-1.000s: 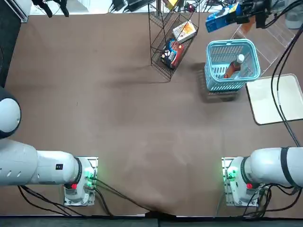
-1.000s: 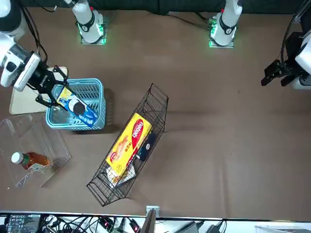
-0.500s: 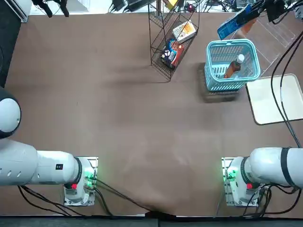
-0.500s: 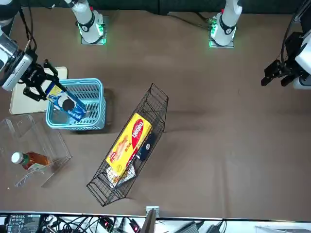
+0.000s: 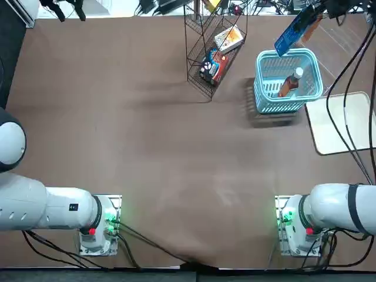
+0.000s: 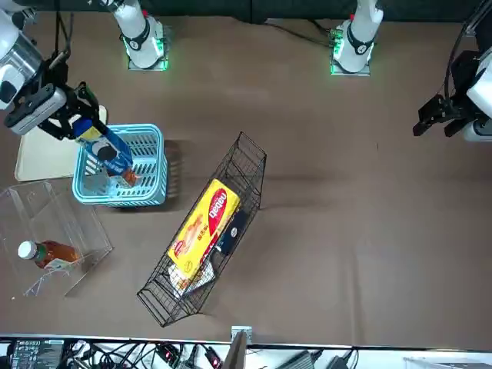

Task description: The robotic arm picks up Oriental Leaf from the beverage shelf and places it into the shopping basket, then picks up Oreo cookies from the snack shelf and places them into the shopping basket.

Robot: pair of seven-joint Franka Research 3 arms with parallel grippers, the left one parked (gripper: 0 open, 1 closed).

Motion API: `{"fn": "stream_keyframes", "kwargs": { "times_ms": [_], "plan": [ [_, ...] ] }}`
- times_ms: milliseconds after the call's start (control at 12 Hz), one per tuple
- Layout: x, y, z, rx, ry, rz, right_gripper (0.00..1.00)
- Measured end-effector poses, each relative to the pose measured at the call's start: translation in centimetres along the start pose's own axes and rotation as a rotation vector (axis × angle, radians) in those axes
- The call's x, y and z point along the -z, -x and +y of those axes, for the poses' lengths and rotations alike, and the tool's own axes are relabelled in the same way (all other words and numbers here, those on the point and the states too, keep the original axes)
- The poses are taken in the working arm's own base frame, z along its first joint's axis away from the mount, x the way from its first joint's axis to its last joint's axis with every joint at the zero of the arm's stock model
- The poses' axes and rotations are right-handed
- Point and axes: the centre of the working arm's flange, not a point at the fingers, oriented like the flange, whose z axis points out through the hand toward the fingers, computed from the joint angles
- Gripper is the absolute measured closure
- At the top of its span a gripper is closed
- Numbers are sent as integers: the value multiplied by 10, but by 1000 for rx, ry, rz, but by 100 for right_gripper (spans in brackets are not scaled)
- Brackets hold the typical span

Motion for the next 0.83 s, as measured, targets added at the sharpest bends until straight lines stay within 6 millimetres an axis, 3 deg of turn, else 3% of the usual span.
{"fn": "stream_keyframes", "kwargs": {
  "times_ms": [333, 833],
  "plan": [
    [5, -10, -32, -176, 94, -94, 44],
    [-21, -13, -61, -411, 226, -187, 44]
  ]
}}
